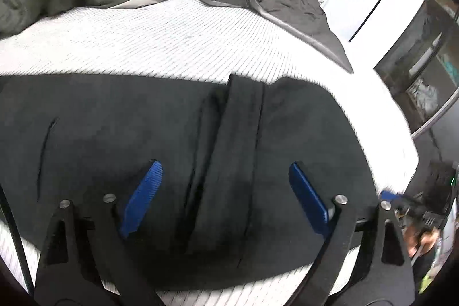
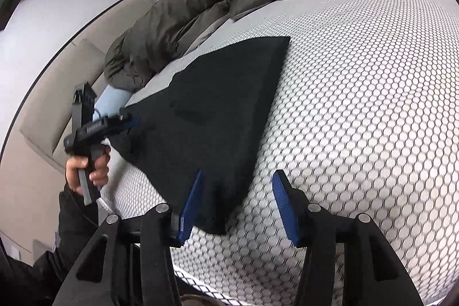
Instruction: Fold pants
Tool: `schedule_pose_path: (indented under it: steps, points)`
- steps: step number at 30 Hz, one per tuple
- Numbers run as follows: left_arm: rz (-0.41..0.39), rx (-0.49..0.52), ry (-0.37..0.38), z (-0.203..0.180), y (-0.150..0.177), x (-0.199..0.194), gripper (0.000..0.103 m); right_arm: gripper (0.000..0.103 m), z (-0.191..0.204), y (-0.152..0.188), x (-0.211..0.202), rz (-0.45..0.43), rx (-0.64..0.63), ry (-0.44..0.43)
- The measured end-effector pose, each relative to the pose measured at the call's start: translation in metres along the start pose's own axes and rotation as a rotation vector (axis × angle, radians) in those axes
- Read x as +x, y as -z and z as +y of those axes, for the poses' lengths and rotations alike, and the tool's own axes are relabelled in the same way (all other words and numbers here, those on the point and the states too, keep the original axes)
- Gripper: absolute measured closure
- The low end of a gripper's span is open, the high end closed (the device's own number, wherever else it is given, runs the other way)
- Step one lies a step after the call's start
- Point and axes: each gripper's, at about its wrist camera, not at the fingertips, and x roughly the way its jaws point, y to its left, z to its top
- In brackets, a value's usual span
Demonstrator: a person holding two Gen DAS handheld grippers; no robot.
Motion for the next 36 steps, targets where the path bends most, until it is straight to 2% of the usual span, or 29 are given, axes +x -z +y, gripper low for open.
schedule_pose_path:
  steps: [2, 5, 7, 8, 9, 10, 11, 12, 16, 19, 20, 23, 24, 26, 28, 30, 32, 33, 34, 36]
  points:
    - [0.041, -0.001, 0.045, -0.006, -0.023, 0.015, 0.016, 0.052, -0.002, -0.002, 0.002, -0.002, 0.005, 0.008]
    - [0.048, -0.003, 0.08, -0.006, -0.046, 0.04, 0.016, 0.052, -0.006, -0.001, 0.01, 0.012, 0.025, 0.018]
    - [0.116, -0.085, 0.112, 0.007, -0.048, 0.064, 0.016, 0.051, -0.007, 0.002, 0.017, 0.036, 0.03, 0.025]
    - [0.149, -0.126, 0.141, 0.013, -0.046, 0.075, 0.021, 0.051, -0.005, 0.003, 0.02, 0.042, 0.028, 0.03]
    - [0.166, -0.139, 0.133, 0.017, -0.046, 0.086, 0.028, 0.05, -0.005, 0.004, 0.021, 0.047, 0.021, 0.029]
    - [0.154, -0.126, 0.112, 0.017, -0.046, 0.088, 0.037, 0.048, -0.001, 0.003, 0.026, 0.048, 0.016, 0.027]
    - [0.141, -0.109, 0.103, 0.015, -0.046, 0.087, 0.051, 0.048, 0.0, 0.004, 0.025, 0.049, 0.01, 0.023]
    - [0.127, -0.085, 0.113, 0.01, -0.046, 0.083, 0.06, 0.047, 0.002, 0.005, 0.025, 0.048, 0.007, 0.022]
    - [0.015, -0.063, 0.138, 0.005, -0.05, 0.055, 0.09, 0.047, -0.008, 0.012, 0.011, 0.043, 0.005, 0.022]
    - [-0.04, -0.128, 0.182, 0.015, -0.053, 0.037, 0.093, 0.047, -0.008, 0.013, 0.011, 0.043, 0.001, 0.028]
    - [-0.056, -0.134, 0.174, 0.018, -0.055, 0.032, 0.093, 0.047, -0.008, 0.014, 0.011, 0.042, -0.001, 0.03]
    - [-0.073, -0.145, 0.118, 0.031, -0.06, 0.024, 0.091, 0.047, -0.007, 0.015, 0.012, 0.045, -0.002, 0.037]
    - [-0.052, -0.154, 0.049, 0.04, -0.061, 0.031, 0.089, 0.046, -0.006, 0.014, 0.014, 0.046, -0.002, 0.039]
    - [0.004, -0.188, -0.025, 0.049, -0.054, 0.046, 0.069, 0.043, -0.003, 0.011, 0.02, 0.048, -0.004, 0.037]
    - [0.03, -0.217, -0.034, 0.051, -0.052, 0.046, 0.063, 0.043, 0.0, 0.011, 0.022, 0.048, -0.006, 0.034]
    - [0.015, -0.199, -0.047, 0.04, -0.051, 0.033, 0.054, 0.042, 0.001, 0.009, 0.022, 0.049, 0.004, 0.014]
    - [-0.043, -0.159, -0.053, 0.026, -0.051, 0.011, 0.029, 0.042, -0.001, 0.008, 0.023, 0.053, 0.016, -0.025]
    - [-0.077, -0.136, -0.054, 0.014, -0.049, 0.0, 0.024, 0.042, 0.001, 0.009, 0.025, 0.062, 0.015, -0.053]
    - [-0.102, -0.108, -0.048, 0.0, -0.044, -0.01, 0.019, 0.042, 0.0, 0.012, 0.023, 0.073, 0.011, -0.068]
    - [-0.108, -0.036, -0.034, -0.03, -0.03, -0.019, 0.017, 0.042, 0.008, 0.014, 0.03, 0.102, -0.005, -0.106]
